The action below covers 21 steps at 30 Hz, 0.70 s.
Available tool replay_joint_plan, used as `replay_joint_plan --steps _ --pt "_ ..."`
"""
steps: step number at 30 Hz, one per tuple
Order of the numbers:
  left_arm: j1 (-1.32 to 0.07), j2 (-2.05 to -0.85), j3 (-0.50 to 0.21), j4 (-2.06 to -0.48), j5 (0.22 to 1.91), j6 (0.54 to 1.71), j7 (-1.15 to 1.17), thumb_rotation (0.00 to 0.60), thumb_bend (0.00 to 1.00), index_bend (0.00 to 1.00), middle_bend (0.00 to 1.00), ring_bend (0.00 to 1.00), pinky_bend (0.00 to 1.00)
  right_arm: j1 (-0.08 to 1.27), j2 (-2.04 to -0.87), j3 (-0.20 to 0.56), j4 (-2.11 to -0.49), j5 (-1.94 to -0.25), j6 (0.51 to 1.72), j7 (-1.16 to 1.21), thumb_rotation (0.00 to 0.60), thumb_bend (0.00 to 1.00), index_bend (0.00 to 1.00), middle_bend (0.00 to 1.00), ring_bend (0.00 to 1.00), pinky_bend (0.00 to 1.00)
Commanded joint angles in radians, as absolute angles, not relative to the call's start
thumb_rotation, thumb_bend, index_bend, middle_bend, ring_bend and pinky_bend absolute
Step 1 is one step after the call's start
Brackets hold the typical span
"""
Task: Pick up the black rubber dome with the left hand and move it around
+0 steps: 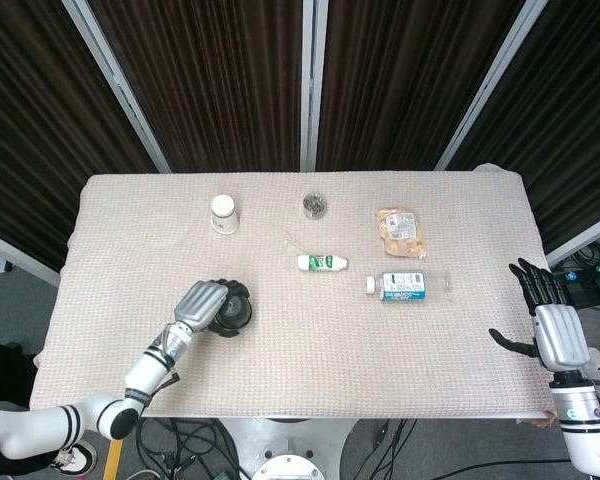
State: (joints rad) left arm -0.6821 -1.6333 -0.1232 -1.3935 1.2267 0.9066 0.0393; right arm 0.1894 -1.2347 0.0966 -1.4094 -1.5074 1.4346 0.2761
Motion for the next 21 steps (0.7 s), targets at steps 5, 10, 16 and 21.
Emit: replay_joint_plan --steps 5,10,16,21 --pt "-0.688 -1.719 -0.128 -1.276 1.27 0.924 -0.032 0.6 0.15 0.32 0.36 0.28 0.34 0.189 -1.237 0.097 -1.4 -1.501 1.428 0.282 0.6 0.05 0.0 0.0 0.0 0.0" --pt "-0.696 -1.72 -0.11 -1.242 1.327 0.925 -0.074 0.6 0.09 0.18 0.18 0.12 0.2 0.192 -1.241 0.095 -1.396 -1.503 1.422 0.282 0.6 0.05 0.0 0.0 0.0 0.0" --pt "-0.693 -1.712 -0.1 -1.227 1.355 0.934 -0.095 0.6 0.06 0.14 0.12 0.09 0.17 0.192 -1.243 0.094 -1.398 -1.507 1.424 0.274 0.6 0.05 0.0 0.0 0.0 0.0" --pt "-0.691 -1.7 -0.102 -1.239 1.344 0.925 -0.086 0.6 0.06 0.14 0.14 0.09 0.18 0.189 -1.245 0.09 -1.395 -1.511 1.429 0.273 0.6 0.05 0.0 0.0 0.0 0.0"
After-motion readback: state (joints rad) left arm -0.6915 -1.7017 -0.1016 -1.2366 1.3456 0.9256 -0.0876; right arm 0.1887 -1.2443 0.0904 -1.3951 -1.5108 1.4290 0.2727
